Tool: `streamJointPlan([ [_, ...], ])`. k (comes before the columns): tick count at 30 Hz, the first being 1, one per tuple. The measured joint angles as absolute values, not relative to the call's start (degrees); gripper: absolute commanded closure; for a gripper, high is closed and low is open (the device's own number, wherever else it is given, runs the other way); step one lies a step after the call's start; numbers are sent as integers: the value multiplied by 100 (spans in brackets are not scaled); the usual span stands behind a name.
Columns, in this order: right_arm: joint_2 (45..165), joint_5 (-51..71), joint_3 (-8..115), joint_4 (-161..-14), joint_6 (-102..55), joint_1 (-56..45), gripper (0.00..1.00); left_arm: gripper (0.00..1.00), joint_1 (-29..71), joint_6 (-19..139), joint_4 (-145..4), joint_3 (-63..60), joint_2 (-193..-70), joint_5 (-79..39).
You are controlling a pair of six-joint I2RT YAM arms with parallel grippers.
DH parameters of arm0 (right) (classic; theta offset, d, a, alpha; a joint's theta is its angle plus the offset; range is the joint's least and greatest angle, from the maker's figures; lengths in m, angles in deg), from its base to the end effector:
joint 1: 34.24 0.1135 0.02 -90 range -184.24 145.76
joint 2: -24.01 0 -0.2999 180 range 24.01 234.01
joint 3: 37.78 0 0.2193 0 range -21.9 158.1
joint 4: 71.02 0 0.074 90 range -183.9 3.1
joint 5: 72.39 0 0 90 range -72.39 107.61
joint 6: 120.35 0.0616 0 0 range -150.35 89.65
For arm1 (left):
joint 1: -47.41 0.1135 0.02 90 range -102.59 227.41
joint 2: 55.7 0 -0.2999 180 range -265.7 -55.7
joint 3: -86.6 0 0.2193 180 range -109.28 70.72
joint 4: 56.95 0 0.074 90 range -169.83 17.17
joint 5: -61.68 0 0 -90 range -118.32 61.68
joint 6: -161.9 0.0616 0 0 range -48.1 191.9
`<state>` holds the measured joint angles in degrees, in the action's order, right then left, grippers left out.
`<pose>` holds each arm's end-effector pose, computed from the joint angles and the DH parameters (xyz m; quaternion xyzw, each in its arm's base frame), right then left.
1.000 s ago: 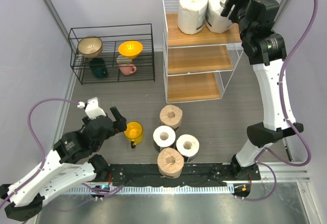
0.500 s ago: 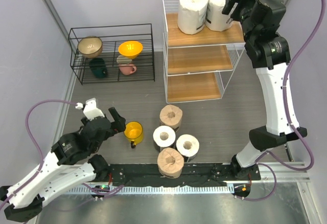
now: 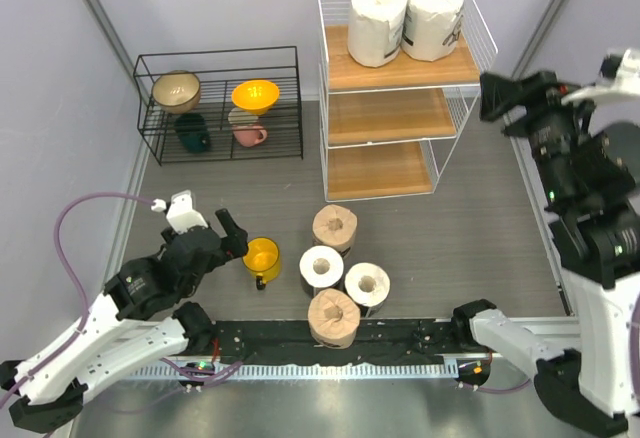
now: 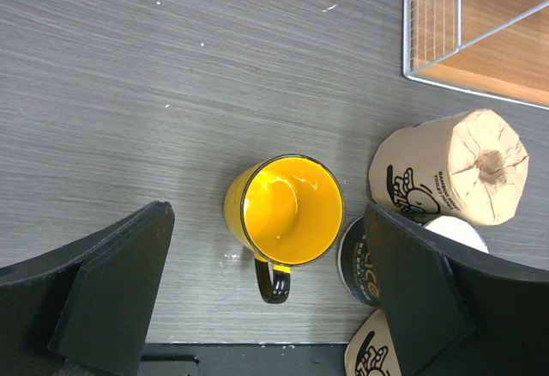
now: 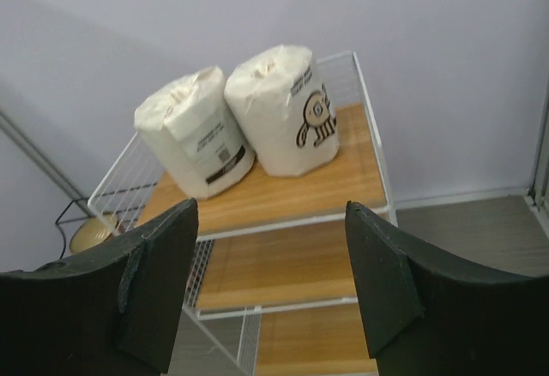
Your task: Place and organize the paper towels onto the shelf
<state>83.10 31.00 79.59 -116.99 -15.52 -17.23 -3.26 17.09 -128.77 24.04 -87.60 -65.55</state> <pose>0.1114 0.0191 0.5859 0.0789 0.6246 0.1419 0.7639 0.0584 -0.0125 0.3028 -0.1630 0.8576 -0.1359 0.4685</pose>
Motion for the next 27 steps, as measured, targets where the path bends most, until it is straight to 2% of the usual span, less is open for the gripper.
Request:
streamJointPlan([
  [7, 7058, 2376, 6248, -12427, -853, -1723, 30, 0, -326, 1733, -12748, 2426, -8867, -6555],
  [8, 7038, 2241, 6057, -12573, -768, -1723, 32, 0, -326, 1736, -12728, 2426, -8878, -6555],
  [17, 7154, 663, 2976, -13463, -241, -1723, 32, 0, -326, 1727, -12512, 2588, -9072, -6433],
  [21, 6857, 260, 2497, -13561, -81, -1683, 31, 0, -326, 1709, -12466, 2638, -9101, -6395],
  [27, 6610, -22, 2486, -13360, 28, -1495, 29, 0, -326, 1685, -12370, 2669, -9168, -6332],
])
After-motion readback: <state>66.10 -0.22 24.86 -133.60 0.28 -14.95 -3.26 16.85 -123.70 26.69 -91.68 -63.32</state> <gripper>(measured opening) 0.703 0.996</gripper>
